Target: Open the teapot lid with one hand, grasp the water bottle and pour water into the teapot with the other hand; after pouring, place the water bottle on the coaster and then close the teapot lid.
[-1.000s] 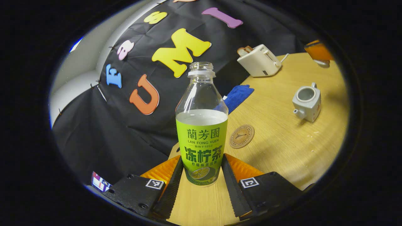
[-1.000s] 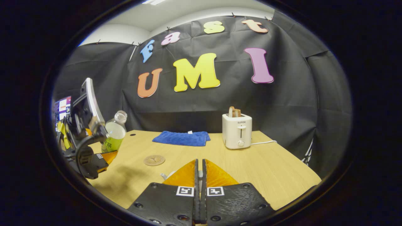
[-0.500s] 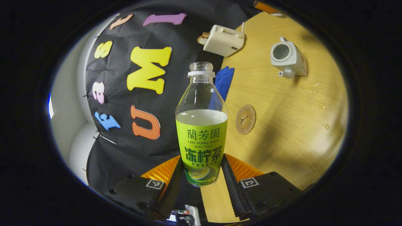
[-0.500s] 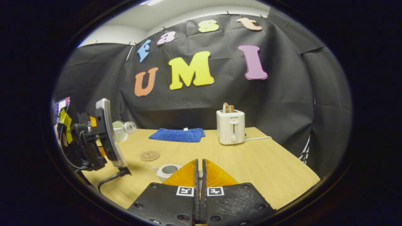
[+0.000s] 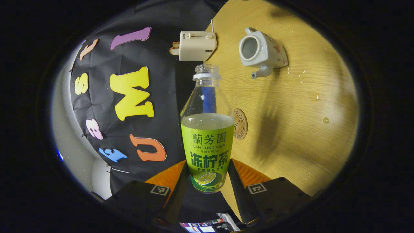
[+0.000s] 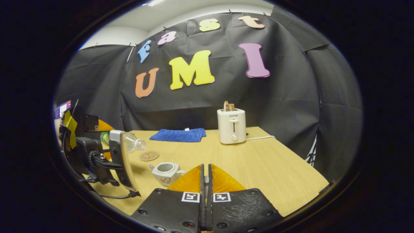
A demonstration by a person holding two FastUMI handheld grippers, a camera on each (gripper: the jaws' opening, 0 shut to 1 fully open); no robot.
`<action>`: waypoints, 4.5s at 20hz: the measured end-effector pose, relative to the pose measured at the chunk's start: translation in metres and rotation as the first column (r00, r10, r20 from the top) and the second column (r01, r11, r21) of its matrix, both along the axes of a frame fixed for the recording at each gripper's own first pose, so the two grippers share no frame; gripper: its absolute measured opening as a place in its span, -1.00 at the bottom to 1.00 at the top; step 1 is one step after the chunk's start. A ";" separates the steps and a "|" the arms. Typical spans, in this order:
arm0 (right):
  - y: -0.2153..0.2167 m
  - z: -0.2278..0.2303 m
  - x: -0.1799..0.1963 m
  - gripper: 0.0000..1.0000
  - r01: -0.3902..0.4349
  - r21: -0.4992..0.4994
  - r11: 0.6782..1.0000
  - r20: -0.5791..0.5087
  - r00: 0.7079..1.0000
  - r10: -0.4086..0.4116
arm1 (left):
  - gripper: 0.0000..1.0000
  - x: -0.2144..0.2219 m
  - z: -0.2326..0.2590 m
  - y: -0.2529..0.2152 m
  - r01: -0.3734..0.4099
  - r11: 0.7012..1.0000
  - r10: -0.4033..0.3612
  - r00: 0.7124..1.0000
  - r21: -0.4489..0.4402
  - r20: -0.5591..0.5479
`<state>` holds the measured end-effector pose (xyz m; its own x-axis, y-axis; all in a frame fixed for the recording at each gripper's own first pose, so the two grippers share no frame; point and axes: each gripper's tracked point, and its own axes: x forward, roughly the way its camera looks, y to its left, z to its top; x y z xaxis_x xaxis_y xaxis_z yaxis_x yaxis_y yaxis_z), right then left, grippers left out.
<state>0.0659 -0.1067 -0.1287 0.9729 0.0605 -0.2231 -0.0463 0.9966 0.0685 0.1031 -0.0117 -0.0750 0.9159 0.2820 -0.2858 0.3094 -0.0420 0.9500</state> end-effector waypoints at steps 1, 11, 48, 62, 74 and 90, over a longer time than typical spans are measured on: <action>0.000 -0.002 0.000 -0.99 -0.001 0.001 1.000 -0.004 1.000 0.001 | 0.45 0.001 0.001 -0.001 0.008 1.000 -0.007 1.000 0.026 -0.007; -0.016 -0.010 -0.007 -0.99 0.015 0.016 1.000 -0.012 1.000 -0.015 | 0.45 0.014 0.003 -0.029 0.072 0.978 -0.062 0.996 0.194 -0.056; -0.019 -0.013 -0.013 -0.99 0.012 0.052 0.999 0.001 1.000 -0.012 | 0.44 0.019 0.044 -0.060 0.117 0.831 -0.090 0.993 0.544 -0.076; -0.020 -0.003 -0.012 -0.99 0.039 0.073 0.997 0.006 0.999 -0.039 | 0.44 0.003 0.003 -0.036 0.079 0.994 -0.079 0.997 -0.071 0.008; 0.010 0.029 -0.011 -0.99 0.023 0.067 0.997 0.050 0.998 -0.027 | 0.46 -0.017 -0.007 -0.027 -0.019 0.226 0.199 0.980 -0.974 0.027; 0.029 0.017 -0.018 -0.99 0.021 0.054 0.998 0.032 0.999 -0.023 | 0.47 0.068 0.005 -0.015 0.134 -0.028 0.215 0.969 -0.991 0.125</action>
